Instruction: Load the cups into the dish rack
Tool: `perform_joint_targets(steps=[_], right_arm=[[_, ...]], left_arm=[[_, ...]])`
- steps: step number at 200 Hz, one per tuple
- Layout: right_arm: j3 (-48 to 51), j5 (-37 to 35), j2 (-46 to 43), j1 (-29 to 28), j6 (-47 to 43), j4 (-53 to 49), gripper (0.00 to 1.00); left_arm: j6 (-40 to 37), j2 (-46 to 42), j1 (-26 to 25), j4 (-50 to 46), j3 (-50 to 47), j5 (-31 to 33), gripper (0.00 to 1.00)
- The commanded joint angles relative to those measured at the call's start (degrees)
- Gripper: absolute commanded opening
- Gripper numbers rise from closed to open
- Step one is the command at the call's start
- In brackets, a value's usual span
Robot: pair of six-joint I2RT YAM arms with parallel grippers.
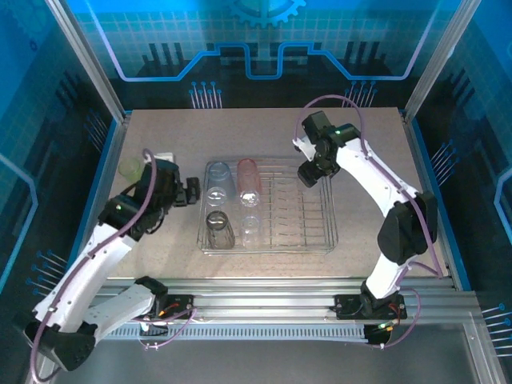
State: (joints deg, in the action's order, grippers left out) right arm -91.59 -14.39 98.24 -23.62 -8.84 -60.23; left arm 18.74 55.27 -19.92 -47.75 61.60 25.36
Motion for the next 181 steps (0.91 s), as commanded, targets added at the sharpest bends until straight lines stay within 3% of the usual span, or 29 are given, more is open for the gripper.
perform_joint_targets(steps=[1, 34, 63, 105, 181], right_arm=[[2.64, 1.65, -6.46, -0.04, 2.90, 1.22, 0.76], [10.58, 3.33, -17.07, 1.18, 5.28, 7.90, 0.73], [19.34, 9.13, -27.56, 3.04, 7.21, 14.74, 0.71], [28.28, 14.08, -38.02, 5.13, 10.62, 19.40, 0.70], [40.58, 14.47, -51.11, 5.96, 15.26, 24.91, 0.67]], left_arm=[[3.15, 3.09, 8.75, -4.54, 3.40, -1.79, 0.99], [2.22, 13.22, 18.78, -6.68, 7.41, -4.52, 0.99], [1.48, 23.11, 24.70, -6.74, 11.96, -6.43, 0.95], [-3.39, 36.97, 26.75, -6.53, 22.02, -4.37, 0.87], [-6.24, 57.41, 29.02, -10.61, 40.36, -0.87, 0.80]])
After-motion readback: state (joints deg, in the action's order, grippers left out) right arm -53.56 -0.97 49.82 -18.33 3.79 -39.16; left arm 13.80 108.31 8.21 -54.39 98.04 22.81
